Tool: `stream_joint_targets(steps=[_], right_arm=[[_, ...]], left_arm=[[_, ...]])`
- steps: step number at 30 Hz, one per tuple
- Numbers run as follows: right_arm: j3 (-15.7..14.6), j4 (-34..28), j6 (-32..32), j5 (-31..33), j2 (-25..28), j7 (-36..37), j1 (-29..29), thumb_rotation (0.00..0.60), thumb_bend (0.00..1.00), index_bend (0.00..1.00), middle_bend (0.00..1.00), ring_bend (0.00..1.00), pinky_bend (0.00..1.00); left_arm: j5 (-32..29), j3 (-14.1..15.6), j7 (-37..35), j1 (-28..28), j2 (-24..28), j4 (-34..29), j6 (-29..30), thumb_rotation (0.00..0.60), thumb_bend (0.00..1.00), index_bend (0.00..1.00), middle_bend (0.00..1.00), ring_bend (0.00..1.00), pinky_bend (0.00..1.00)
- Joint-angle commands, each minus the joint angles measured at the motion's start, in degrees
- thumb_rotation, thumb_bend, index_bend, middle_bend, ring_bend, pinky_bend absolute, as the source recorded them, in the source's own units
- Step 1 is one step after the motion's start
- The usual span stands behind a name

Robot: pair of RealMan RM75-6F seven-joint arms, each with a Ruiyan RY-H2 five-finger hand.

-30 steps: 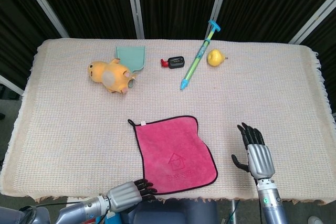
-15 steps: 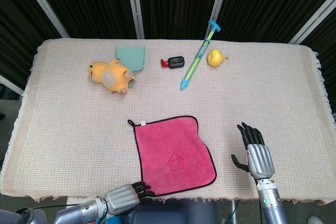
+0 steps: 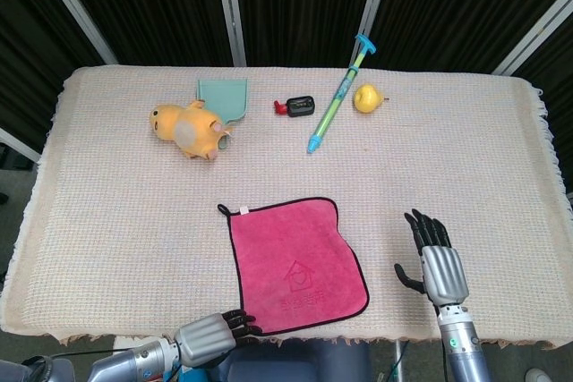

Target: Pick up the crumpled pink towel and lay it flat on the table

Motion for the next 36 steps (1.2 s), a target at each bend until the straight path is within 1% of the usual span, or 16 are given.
stream_joint_targets(steps=[1, 3, 4, 5, 7, 8, 10, 12, 16, 20, 22, 26, 30, 36], right_arm=[[0.00, 0.00, -0.12, 0.12, 0.06, -0.06, 0.02, 0.600, 0.35, 0.00, 0.00, 0.00, 0.00], [0.04, 0.14, -0.25, 0.26, 0.08, -0.10, 0.06, 0.600, 0.35, 0.00, 0.00, 0.00, 0.00], [0.04, 0.19, -0.33, 0.34, 0.11, -0.08, 0.07, 0.600, 0.35, 0.00, 0.00, 0.00, 0.00], [0.04, 0.26, -0.45, 0.45, 0.15, -0.07, 0.10, 0.600, 0.35, 0.00, 0.00, 0.00, 0.00], [0.11, 0.66, -0.80, 0.56, 0.21, -0.18, 0.30, 0.600, 0.35, 0.00, 0.00, 0.00, 0.00], [0.14, 0.90, -0.91, 0.55, 0.25, -0.29, 0.38, 0.600, 0.35, 0.00, 0.00, 0.00, 0.00], [0.18, 1.69, -1.15, 0.56, 0.22, -0.54, 0.58, 0.600, 0.35, 0.00, 0.00, 0.00, 0.00], [0.36, 2.66, -1.02, 0.57, -0.11, -0.68, 0.65, 0.600, 0.35, 0.00, 0.00, 0.00, 0.00], [0.49, 4.70, -0.13, 0.32, -0.48, -0.63, 0.36, 0.600, 0.35, 0.00, 0.00, 0.00, 0.00], [0.10, 6.55, 2.32, -1.17, -0.22, 1.16, -0.86, 0.600, 0.35, 0.00, 0.00, 0.00, 0.00], [0.03, 7.07, 3.09, -1.68, -0.18, 2.00, -1.23, 0.600, 0.35, 0.00, 0.00, 0.00, 0.00], [-0.09, 9.50, 7.68, -4.22, 0.16, 5.70, -3.23, 0.600, 0.35, 0.00, 0.00, 0.00, 0.00], [-0.37, 10.18, 9.91, -5.23, 0.45, 6.67, -4.47, 0.600, 0.35, 0.00, 0.00, 0.00, 0.00], [-0.87, 10.48, 11.64, -6.05, 1.44, 6.69, -5.80, 0.600, 0.35, 0.00, 0.00, 0.00, 0.00]], left_arm=[[0.38, -0.11, -0.90, 0.53, 0.61, 0.00, 1.52, 0.600, 0.76, 0.15, 0.07, 0.00, 0.09], [0.65, -0.21, -1.91, 1.15, 0.94, 0.12, 3.18, 0.600, 0.64, 0.15, 0.07, 0.00, 0.09], [0.77, -0.21, -2.53, 1.44, 1.07, 0.22, 3.91, 0.600, 0.54, 0.15, 0.07, 0.00, 0.09], [0.78, -0.28, -3.29, 1.76, 1.30, 0.29, 4.75, 0.600, 0.47, 0.14, 0.07, 0.00, 0.09], [0.54, -0.77, -5.17, 2.94, 1.93, 0.54, 7.61, 0.600, 0.28, 0.13, 0.06, 0.00, 0.09], [0.29, -1.05, -5.66, 3.55, 2.15, 0.71, 8.83, 0.600, 0.22, 0.12, 0.06, 0.00, 0.09], [-1.39, -2.24, -5.65, 5.88, 2.61, 0.98, 12.57, 0.600, 0.18, 0.12, 0.05, 0.00, 0.08], [-2.50, -3.13, -4.61, 8.08, 2.47, 1.29, 15.69, 0.600, 0.16, 0.11, 0.04, 0.00, 0.08], [-5.24, -5.62, -4.05, 14.00, 2.01, 2.81, 24.75, 0.600, 0.14, 0.10, 0.04, 0.00, 0.07], [-7.01, -8.40, -2.87, 19.66, 2.15, 6.04, 34.27, 0.600, 0.12, 0.09, 0.03, 0.00, 0.07], [-7.23, -9.01, -2.48, 20.86, 2.31, 6.93, 36.26, 0.600, 0.12, 0.08, 0.02, 0.00, 0.05], [-9.61, -11.33, -2.45, 26.02, 3.74, 10.11, 43.90, 0.600, 0.11, 0.06, 0.01, 0.00, 0.05], [-11.00, -11.89, -3.11, 28.55, 4.94, 11.11, 46.11, 0.600, 0.11, 0.05, 0.01, 0.00, 0.05], [-11.93, -12.54, -2.36, 31.47, 6.48, 13.28, 48.73, 0.600, 0.10, 0.03, 0.00, 0.00, 0.05]])
